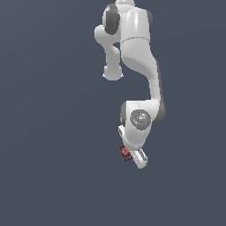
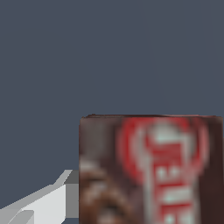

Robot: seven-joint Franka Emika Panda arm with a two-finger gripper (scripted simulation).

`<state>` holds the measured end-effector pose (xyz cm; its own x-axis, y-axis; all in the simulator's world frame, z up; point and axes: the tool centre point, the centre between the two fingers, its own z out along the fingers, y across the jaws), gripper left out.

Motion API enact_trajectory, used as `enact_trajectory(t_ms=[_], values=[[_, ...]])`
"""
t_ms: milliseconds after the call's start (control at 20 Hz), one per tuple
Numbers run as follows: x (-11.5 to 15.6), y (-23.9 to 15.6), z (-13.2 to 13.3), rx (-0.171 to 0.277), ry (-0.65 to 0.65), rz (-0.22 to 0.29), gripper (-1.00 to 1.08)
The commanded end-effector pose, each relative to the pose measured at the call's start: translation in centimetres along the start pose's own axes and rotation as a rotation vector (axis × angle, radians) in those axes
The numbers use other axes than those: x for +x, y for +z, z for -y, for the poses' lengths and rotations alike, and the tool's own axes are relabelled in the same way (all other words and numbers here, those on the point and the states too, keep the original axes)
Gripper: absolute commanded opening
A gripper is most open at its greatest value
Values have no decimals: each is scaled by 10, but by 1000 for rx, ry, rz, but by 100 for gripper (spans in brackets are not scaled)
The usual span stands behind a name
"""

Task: Pick up the object and move it to a goal position.

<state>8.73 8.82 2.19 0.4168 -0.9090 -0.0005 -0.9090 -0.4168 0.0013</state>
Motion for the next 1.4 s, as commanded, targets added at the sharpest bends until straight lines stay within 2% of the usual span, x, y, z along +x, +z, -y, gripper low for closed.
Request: enact_trajectory(t_ms=[0,400,1350], values=[[-3,-9,1,1,0,0,-100],[-20,-66,5,1,0,0,-100],[-81,-274,21,1,1,-2,-100]])
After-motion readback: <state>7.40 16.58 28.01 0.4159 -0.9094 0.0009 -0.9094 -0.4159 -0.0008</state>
